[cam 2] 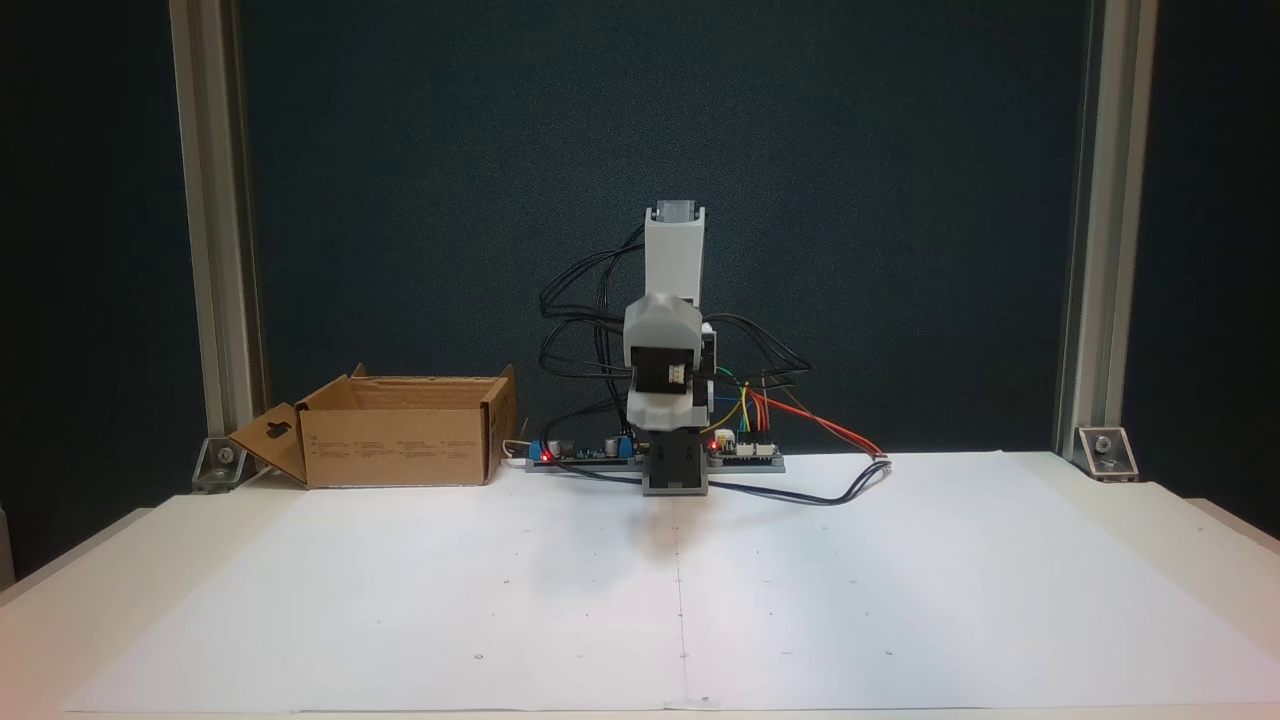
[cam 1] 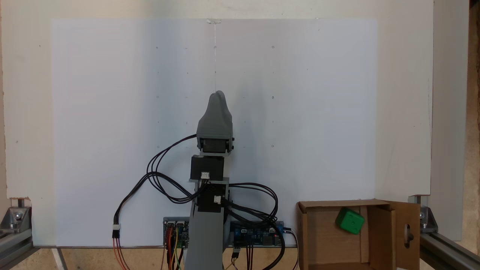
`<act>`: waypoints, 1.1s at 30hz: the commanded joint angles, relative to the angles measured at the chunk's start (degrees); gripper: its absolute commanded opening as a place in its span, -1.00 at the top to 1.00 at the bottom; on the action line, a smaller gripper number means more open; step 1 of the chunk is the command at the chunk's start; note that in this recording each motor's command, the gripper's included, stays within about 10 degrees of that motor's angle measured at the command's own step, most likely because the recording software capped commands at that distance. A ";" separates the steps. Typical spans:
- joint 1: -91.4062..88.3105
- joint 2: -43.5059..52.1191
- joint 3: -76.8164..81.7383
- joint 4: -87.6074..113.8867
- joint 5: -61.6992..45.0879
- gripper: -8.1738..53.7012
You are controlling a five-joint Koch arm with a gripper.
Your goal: Grasp a green dice and put it in the bin.
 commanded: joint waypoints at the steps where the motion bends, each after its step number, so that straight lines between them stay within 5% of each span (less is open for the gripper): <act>1: -0.70 6.42 0.26 -6.42 2.72 -0.69; 33: -1.76 6.15 8.26 -10.55 2.99 -0.70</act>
